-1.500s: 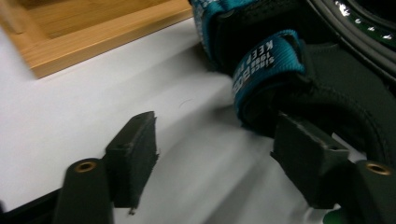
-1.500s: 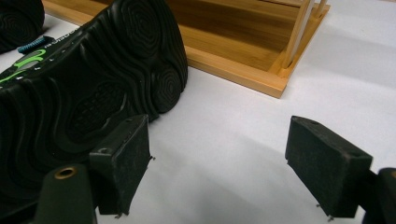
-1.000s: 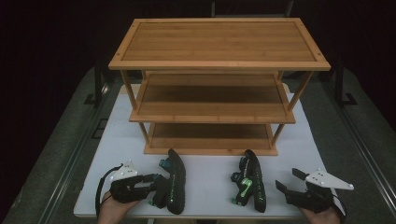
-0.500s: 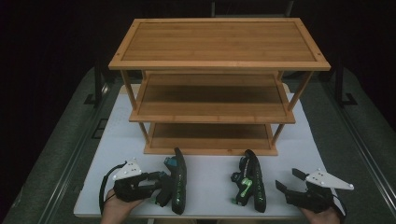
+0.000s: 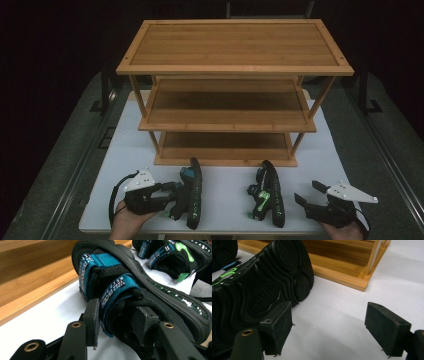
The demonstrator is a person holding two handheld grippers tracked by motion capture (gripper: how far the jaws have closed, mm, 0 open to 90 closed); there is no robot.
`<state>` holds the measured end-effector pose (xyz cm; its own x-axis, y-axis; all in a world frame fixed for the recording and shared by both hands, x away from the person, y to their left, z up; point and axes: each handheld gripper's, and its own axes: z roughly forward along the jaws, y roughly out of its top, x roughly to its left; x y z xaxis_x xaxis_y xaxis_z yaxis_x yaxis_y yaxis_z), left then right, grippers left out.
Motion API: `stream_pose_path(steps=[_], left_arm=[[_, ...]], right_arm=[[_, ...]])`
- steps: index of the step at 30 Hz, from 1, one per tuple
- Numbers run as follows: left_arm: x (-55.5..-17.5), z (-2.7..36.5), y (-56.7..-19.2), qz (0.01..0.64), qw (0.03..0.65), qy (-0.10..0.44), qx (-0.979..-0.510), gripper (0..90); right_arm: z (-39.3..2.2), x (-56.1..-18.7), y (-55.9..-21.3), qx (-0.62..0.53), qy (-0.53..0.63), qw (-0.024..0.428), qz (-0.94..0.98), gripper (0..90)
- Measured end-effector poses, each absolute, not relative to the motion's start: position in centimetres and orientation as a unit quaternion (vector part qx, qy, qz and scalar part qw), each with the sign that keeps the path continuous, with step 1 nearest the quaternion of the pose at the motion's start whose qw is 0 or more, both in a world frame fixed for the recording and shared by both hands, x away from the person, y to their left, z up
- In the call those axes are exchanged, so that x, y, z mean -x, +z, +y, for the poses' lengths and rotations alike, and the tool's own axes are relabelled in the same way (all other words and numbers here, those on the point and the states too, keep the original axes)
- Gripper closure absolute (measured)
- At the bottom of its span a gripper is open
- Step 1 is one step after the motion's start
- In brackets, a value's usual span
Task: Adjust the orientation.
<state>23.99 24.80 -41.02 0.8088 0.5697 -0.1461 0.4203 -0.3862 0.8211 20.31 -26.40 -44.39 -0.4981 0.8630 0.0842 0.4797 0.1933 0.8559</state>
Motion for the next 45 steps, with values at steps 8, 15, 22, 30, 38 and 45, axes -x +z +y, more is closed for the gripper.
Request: stream_pose_path(steps=[8, 15, 22, 30, 38, 45], left_arm=[[-24.2, 24.1, -40.6, 0.292, 0.472, 0.078, -0.828, 58.5], [-24.4, 23.3, -40.3, 0.285, 0.474, 0.077, -0.829, 58.6], [-24.9, 22.4, -40.2, 0.289, 0.486, 0.079, -0.821, 59.0], [-25.5, 19.6, -40.3, 0.273, 0.478, 0.065, -0.832, 57.6], [-25.3, 18.2, -40.6, 0.262, 0.468, 0.055, -0.842, 56.1], [-25.0, 18.1, -40.5, 0.259, 0.463, 0.056, -0.846, 53.0]], right_arm=[[-26.4, -20.3, -44.4, -0.452, 0.446, 0.214, 0.742, 21.4], [-26.5, -20.2, -44.3, -0.452, 0.449, 0.215, 0.74, 21.4], [-26.5, -20.2, -44.3, -0.452, 0.45, 0.214, 0.74, 21.4], [-26.6, -20.1, -44.1, -0.45, 0.454, 0.215, 0.738, 21.4], [-26.7, -19.9, -44.0, -0.447, 0.46, 0.212, 0.737, 21.4], [-26.0, -19.2, -43.0, -0.427, 0.482, 0.207, 0.737, 23.8]])
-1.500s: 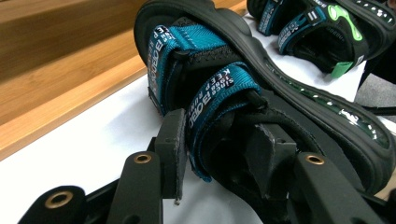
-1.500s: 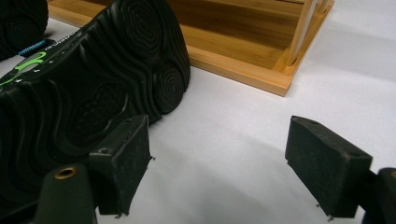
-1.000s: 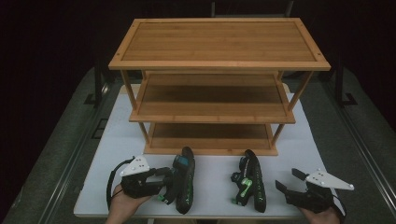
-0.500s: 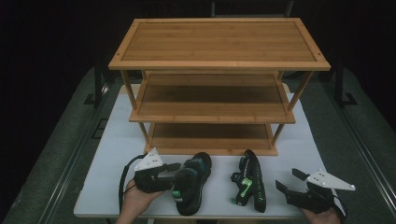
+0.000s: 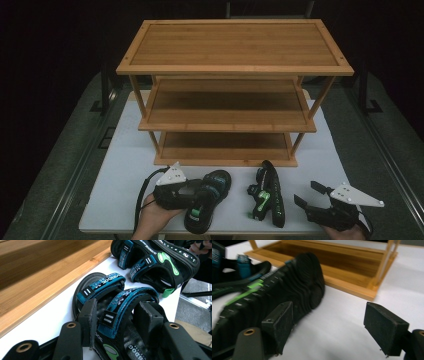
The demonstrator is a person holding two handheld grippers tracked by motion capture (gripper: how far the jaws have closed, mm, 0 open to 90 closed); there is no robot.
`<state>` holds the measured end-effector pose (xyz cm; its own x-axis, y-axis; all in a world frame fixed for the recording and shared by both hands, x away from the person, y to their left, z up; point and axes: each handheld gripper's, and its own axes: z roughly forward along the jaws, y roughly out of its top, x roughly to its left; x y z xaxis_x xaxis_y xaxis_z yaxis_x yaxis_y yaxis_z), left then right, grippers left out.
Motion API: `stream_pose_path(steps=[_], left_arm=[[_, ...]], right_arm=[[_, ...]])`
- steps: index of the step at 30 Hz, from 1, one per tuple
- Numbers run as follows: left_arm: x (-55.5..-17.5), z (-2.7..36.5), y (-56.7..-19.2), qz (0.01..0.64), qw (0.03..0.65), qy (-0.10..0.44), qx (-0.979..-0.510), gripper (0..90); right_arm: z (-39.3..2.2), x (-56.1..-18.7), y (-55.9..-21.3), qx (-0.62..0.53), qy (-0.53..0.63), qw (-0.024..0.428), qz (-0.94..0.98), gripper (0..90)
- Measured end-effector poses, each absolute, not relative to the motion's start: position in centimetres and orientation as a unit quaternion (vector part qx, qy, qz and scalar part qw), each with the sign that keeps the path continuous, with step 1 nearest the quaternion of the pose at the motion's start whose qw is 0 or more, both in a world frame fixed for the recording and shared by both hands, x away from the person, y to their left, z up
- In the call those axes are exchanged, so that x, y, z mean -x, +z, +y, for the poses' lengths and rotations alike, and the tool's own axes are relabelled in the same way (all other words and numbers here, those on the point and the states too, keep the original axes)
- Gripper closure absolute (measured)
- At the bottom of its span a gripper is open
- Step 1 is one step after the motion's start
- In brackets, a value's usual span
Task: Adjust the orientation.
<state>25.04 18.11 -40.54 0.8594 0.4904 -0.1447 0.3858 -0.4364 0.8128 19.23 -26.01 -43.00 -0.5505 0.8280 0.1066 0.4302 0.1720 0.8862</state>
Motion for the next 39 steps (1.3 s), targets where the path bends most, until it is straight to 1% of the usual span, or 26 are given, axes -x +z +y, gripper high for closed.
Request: stream_pose_path(steps=[3, 6, 10, 13, 15, 19, 25, 28, 29, 33, 36, 39], left_arm=[[-24.9, 18.1, -40.6, 0.258, 0.456, 0.053, -0.85, 49.0], [-24.9, 18.4, -40.7, 0.262, 0.457, 0.057, -0.848, 49.0], [-24.7, 18.9, -41.1, 0.264, 0.453, 0.057, -0.85, 49.8], [-24.5, 19.1, -41.5, 0.258, 0.461, 0.057, -0.847, 56.3], [-24.4, 19.2, -41.7, 0.258, 0.466, 0.053, -0.845, 59.1], [-24.5, 19.1, -41.7, 0.259, 0.468, 0.05, -0.843, 59.6], [-24.5, 19.1, -41.8, 0.262, 0.473, 0.046, -0.84, 58.7], [-24.5, 19.1, -41.8, 0.262, 0.473, 0.046, -0.84, 58.6], [-24.5, 19.1, -41.8, 0.263, 0.474, 0.045, -0.839, 58.6], [-24.4, 19.3, -41.9, 0.266, 0.476, 0.044, -0.837, 58.4], [-24.5, 19.4, -42.0, 0.267, 0.477, 0.042, -0.836, 58.4], [-24.5, 19.3, -42.0, 0.267, 0.477, 0.042, -0.836, 58.3]], right_arm=[[-25.8, -18.9, -42.4, -0.421, 0.492, 0.207, 0.734, 25.2], [-25.9, -18.6, -41.8, -0.412, 0.503, 0.208, 0.731, 27.2], [-25.6, -18.2, -41.1, -0.399, 0.517, 0.2, 0.73, 35.7], [-24.9, -18.0, -40.5, -0.382, 0.518, 0.194, 0.74, 42.5], [-24.3, -17.9, -40.1, -0.367, 0.515, 0.193, 0.75, 45.9], [-22.8, -17.9, -39.5, -0.344, 0.514, 0.193, 0.762, 55.0], [-20.7, -18.7, -39.1, -0.318, 0.493, 0.199, 0.785, 73.3], [-19.7, -19.3, -39.2, -0.312, 0.48, 0.201, 0.795, 78.1], [-19.3, -19.6, -39.3, -0.312, 0.475, 0.203, 0.797, 78.3], [-18.8, -20.2, -39.6, -0.313, 0.461, 0.208, 0.804, 85.4], [-18.8, -20.4, -40.0, -0.318, 0.45, 0.205, 0.809, 88.2], [-19.1, -20.3, -40.0, -0.324, 0.451, 0.205, 0.806, 89.1]])
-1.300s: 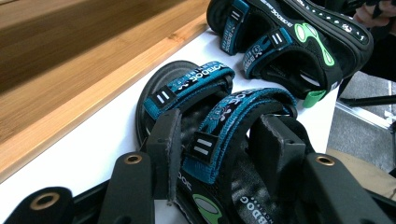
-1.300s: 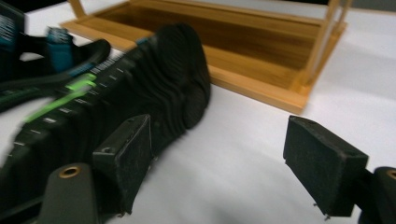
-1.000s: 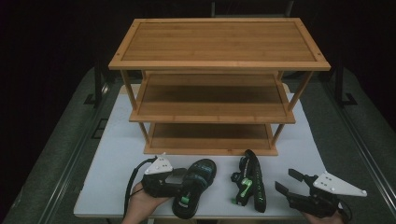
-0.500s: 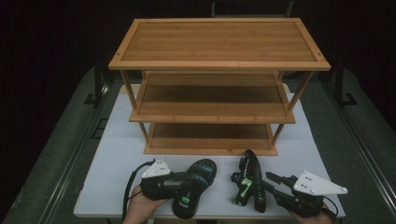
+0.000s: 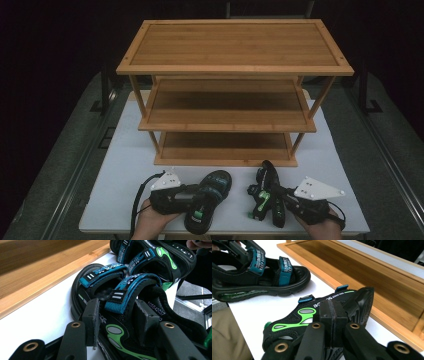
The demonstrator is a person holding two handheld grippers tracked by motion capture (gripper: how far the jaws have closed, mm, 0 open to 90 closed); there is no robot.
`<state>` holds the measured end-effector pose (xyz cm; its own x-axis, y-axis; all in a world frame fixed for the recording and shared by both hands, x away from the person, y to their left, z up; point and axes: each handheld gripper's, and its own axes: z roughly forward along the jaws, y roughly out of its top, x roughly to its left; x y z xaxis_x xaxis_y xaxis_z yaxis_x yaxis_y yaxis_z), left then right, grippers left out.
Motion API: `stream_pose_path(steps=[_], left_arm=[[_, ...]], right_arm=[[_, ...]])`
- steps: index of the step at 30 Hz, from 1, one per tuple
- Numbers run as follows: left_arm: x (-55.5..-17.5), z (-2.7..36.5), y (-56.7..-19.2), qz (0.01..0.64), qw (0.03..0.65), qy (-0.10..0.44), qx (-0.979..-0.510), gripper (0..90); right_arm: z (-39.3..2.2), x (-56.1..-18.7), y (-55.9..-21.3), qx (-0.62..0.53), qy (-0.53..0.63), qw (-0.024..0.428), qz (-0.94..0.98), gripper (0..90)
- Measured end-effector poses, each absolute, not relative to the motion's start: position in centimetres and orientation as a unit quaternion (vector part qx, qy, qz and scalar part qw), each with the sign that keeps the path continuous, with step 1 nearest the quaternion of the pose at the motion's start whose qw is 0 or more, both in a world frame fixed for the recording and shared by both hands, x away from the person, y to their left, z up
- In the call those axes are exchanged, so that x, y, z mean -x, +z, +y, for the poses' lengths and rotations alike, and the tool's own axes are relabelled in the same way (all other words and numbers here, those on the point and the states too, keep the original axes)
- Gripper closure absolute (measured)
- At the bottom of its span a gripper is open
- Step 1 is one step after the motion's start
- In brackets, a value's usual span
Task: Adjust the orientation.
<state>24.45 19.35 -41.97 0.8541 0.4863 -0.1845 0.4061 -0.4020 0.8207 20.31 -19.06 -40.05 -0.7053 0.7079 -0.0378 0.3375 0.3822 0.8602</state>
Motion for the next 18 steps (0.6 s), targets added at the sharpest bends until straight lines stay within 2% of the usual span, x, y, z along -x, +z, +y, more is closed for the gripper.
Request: stream_pose_path(steps=[18], left_arm=[[-24.4, 19.4, -42.0, 0.268, 0.477, 0.044, -0.836, 58.2]], right_arm=[[-21.1, -19.6, -39.6, -0.349, 0.432, 0.228, 0.8, 89.5]])
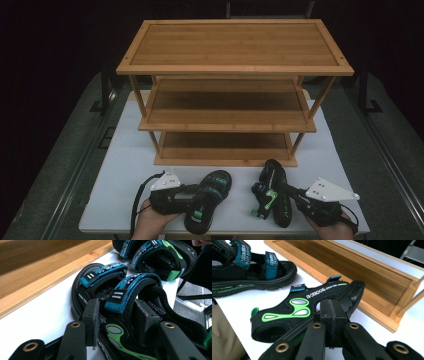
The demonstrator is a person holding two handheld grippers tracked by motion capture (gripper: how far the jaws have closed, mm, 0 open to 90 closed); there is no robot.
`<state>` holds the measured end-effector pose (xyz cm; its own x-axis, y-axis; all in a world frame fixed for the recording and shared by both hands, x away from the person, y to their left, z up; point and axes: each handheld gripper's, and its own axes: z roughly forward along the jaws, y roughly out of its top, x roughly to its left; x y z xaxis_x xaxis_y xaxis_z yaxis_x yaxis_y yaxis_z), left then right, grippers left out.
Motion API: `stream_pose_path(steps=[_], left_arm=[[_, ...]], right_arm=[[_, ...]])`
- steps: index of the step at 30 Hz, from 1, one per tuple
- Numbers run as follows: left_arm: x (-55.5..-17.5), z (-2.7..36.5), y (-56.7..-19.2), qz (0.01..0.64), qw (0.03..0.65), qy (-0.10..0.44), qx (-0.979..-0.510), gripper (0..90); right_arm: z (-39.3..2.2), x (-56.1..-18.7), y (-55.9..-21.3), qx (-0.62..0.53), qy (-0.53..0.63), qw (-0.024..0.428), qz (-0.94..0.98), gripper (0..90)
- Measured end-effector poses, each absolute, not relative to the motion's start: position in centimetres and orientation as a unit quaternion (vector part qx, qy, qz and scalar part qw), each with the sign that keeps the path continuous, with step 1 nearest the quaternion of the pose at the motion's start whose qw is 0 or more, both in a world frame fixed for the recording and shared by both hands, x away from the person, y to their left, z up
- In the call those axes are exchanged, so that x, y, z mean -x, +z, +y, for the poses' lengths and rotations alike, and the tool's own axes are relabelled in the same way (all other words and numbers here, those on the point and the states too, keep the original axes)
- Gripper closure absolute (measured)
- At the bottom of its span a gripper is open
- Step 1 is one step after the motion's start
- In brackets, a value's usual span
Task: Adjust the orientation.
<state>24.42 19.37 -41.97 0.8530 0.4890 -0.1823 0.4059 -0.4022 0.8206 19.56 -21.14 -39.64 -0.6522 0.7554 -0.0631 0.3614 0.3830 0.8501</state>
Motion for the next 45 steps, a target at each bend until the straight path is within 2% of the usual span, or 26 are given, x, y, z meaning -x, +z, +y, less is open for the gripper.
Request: stream_pose_path(steps=[26, 31, 42, 45], left_arm=[[-24.5, 19.4, -42.0, 0.267, 0.476, 0.041, -0.837, 58.2], [-24.5, 19.3, -42.0, 0.268, 0.476, 0.04, -0.837, 58.1], [-24.5, 19.3, -41.9, 0.267, 0.474, 0.043, -0.838, 58.0], [-24.5, 19.2, -41.9, 0.265, 0.472, 0.038, -0.84, 55.7]], right_arm=[[-24.8, -18.8, -40.7, -0.402, 0.361, 0.246, 0.805, 89.1], [-25.8, -18.9, -41.1, -0.422, 0.365, 0.236, 0.796, 89.1], [-26.8, -18.7, -41.4, -0.451, 0.375, 0.229, 0.777, 78.7], [-26.9, -18.5, -41.3, -0.452, 0.379, 0.224, 0.776, 78.6]])
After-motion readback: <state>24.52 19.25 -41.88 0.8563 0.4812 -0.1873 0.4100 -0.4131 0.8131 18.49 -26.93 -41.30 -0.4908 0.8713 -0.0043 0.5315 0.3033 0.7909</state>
